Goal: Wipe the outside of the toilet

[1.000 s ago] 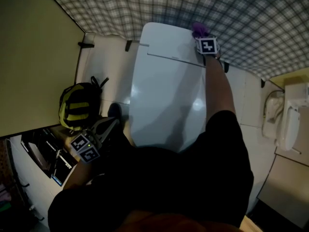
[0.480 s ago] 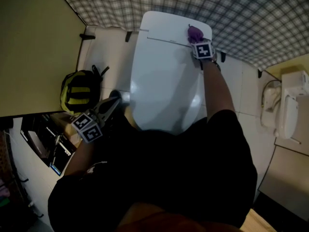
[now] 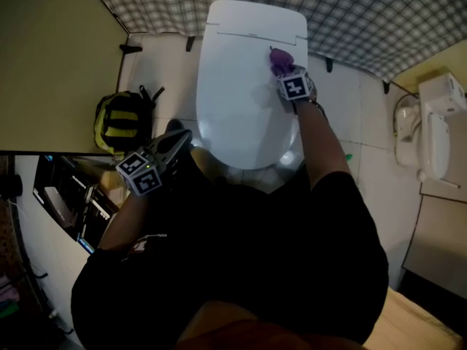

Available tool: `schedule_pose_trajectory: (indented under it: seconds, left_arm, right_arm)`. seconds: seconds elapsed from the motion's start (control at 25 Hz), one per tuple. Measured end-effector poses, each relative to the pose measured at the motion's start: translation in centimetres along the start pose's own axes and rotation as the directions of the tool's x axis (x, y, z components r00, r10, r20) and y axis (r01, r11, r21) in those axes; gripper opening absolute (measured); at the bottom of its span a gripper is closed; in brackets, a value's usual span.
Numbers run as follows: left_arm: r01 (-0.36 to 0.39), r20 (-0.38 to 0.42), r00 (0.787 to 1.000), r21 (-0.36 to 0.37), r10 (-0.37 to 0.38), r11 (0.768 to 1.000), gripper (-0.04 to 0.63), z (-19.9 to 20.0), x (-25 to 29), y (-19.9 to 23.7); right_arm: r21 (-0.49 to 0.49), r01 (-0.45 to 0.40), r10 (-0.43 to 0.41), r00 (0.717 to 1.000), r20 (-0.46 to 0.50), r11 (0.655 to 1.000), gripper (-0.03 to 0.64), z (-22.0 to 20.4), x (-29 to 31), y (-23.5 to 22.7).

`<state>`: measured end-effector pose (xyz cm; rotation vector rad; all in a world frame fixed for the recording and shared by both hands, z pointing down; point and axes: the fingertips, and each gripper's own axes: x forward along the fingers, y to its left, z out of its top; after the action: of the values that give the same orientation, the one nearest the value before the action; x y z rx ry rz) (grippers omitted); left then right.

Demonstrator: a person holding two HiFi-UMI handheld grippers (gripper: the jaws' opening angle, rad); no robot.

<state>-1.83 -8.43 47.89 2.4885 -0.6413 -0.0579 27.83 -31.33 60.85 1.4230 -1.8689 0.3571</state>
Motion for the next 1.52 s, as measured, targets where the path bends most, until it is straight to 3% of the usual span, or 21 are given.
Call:
schedule_pose_trajectory:
  seconds: [0.24,0.48,0.76,1.12,1.36,1.44,1.52]
  left_arm:
    - [0.046,-0.049,0.998,0.05,-0.043,0.998,0.0,-3.0,-2.1,-3.1]
    - [0.062,-0.069,0.996,0.054,-0.058,0.997,0.0,-5.3,-4.5,-4.8]
    - [0.091,-0.087,0.993,0.063,-0.085,0.994,0.0,-7.6,-6.7,-6.8]
    - [0.109,-0.11,0.989,0.065,-0.101,0.992,0.0,-9.6,-9.0,-8.0]
    - [0.104,-0.099,0.99,0.053,-0.099,0.993,0.0,-9.5,-9.5,-8.0]
    - [0.101,-0.095,0.991,0.035,-0.097,0.994,0.0,-9.4,-9.6,-7.8]
    - [0.101,-0.099,0.99,0.023,-0.098,0.995,0.0,-9.3,-9.4,-7.8]
  right_arm:
    - [-0.004,-0.023,0.023,1.0,-0.016,1.0,0.098,-5.4,-5.5,5.2]
    - [-0.043,-0.013,0.012,0.999,-0.032,0.999,0.098,-10.3,-11.0,10.1]
    - [-0.069,-0.004,0.002,1.0,-0.028,0.998,0.098,-13.9,-15.3,14.4]
    - [-0.03,0.013,-0.014,1.0,-0.006,0.999,0.098,-18.1,-19.6,18.4]
    - [-0.05,-0.146,0.142,0.987,-0.075,0.988,0.101,-20.3,-22.1,21.6]
    - [-0.052,-0.157,0.156,0.987,-0.026,0.986,0.101,-19.2,-22.6,20.6]
    - [0.007,-0.146,0.145,0.986,0.079,0.989,0.101,-16.1,-22.8,18.0]
